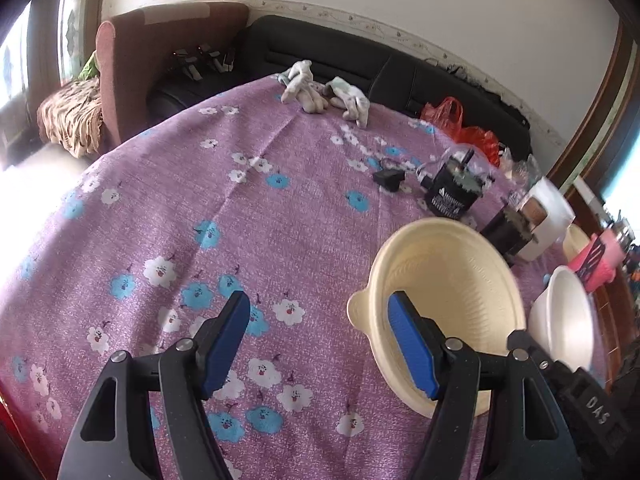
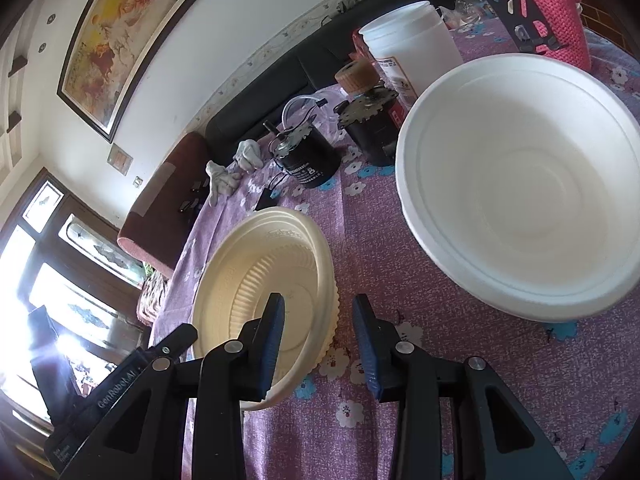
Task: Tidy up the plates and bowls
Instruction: 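Close the left tool on the cream bowl rim while the right tool grips it too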
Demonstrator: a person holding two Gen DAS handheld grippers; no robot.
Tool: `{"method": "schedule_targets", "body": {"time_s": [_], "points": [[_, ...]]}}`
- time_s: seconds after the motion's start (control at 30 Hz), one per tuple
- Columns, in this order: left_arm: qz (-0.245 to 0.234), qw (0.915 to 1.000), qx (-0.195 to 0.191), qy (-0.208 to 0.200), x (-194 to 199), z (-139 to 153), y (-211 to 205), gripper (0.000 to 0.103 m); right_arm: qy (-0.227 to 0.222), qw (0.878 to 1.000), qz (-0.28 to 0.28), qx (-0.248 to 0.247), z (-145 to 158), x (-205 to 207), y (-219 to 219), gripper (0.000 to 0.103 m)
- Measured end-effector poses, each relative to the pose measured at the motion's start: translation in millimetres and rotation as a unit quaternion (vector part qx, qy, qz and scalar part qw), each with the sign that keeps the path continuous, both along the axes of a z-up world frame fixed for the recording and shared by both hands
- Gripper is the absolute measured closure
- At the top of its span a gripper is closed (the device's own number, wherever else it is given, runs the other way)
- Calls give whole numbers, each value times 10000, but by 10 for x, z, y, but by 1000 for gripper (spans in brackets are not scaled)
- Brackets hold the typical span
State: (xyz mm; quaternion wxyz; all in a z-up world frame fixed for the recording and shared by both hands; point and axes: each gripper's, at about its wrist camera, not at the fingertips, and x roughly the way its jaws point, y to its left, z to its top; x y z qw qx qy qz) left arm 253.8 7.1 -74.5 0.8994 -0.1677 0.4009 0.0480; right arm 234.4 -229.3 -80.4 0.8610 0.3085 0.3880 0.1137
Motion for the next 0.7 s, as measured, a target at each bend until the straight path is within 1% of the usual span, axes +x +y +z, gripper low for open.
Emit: {"method": "schedule_targets", "body": {"time_s": [0.03,0.13,0.2,0.27,0.33,0.4,0.5,0.6,0.7], "points": [[24,9999,-68,-97,-27,46,31,32,-9,10000,3,23,5,-9,-2,64],[150,9995,-99,-271,-104,170,101,31,-34,10000,38,41,17,-17,7,64],[262,9992,-165,-267,-136,204,153,21,-42,10000,40,40,19,-19,13,64],[182,9994,-285,-117,-123,177,166,19,-26,10000,67,42,10,-15,24,64],[42,9979,-641,65,-89,113,189,19,-8,10000,73,65,-1,-13,23,64],[-134,9943,-1030,226,-54,47,195,19,-8,9999,70,73,-7,-10,17,64],[-309,9892,-1386,366,-20,-35,182,19,-19,9999,64,78,-2,-4,10,64],[-510,9809,-1806,512,26,-135,137,19,6,9999,90,118,-16,13,15,64],[-582,9743,-2093,601,59,-212,113,20,34,9998,104,169,-34,25,13,64]]}}
